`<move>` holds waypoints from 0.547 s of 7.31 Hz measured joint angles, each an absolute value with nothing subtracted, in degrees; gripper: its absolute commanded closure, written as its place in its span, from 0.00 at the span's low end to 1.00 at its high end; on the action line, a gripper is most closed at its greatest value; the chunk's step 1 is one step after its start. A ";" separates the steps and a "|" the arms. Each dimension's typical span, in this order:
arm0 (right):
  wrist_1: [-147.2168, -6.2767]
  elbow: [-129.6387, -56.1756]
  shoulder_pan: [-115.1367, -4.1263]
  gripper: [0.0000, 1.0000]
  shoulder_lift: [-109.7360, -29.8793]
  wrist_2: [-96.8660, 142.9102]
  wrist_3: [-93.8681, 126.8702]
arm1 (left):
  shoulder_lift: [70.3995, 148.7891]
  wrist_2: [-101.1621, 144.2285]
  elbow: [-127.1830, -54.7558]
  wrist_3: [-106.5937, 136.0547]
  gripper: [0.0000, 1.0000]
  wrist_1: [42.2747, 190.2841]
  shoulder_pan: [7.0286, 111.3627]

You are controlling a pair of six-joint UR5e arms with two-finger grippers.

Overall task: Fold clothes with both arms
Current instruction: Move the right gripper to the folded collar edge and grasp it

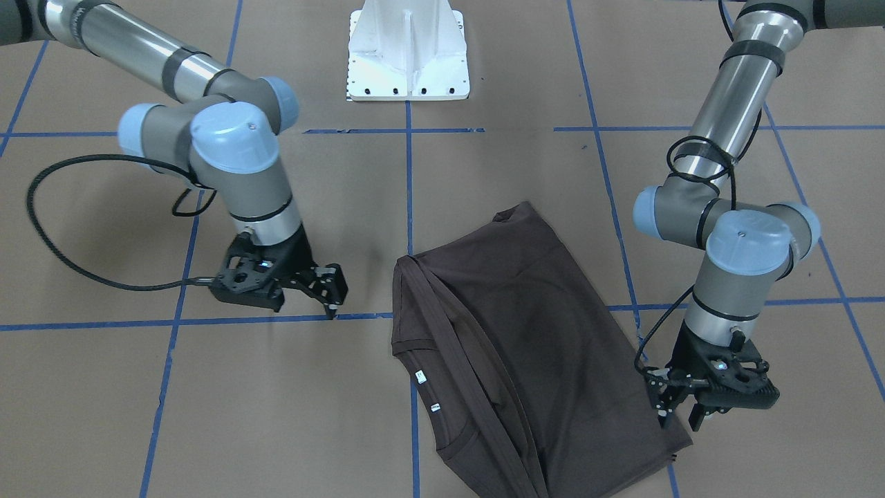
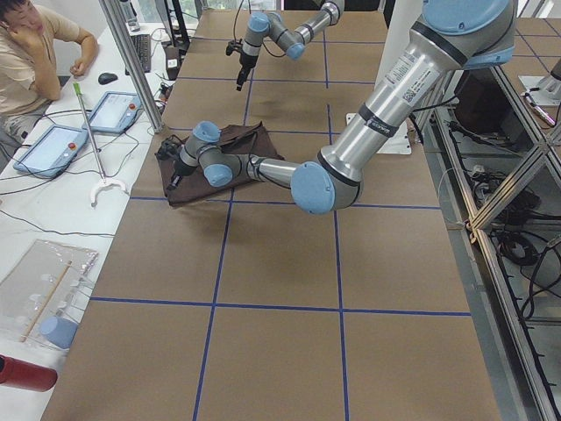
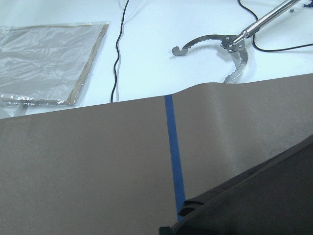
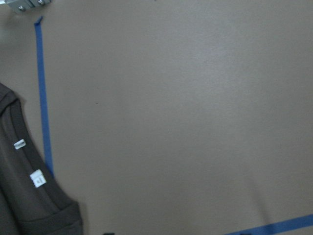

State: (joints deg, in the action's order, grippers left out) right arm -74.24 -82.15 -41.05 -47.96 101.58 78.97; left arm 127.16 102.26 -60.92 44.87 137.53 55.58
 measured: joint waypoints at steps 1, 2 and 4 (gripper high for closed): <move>-73.71 -78.95 -40.07 0.41 -44.62 100.41 81.20 | 124.92 105.10 -64.40 44.26 0.00 137.43 56.00; -72.71 -75.23 -39.10 0.41 -41.67 99.38 82.15 | 123.09 106.23 -67.19 44.00 0.00 137.39 56.16; -70.36 -67.57 -36.89 0.57 -36.69 96.32 82.61 | 121.52 106.78 -69.38 43.87 0.00 137.39 56.24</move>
State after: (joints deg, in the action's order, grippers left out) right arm -70.36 -67.57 -36.89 -36.69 96.32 82.61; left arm 121.52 106.78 -69.38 43.87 137.39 56.24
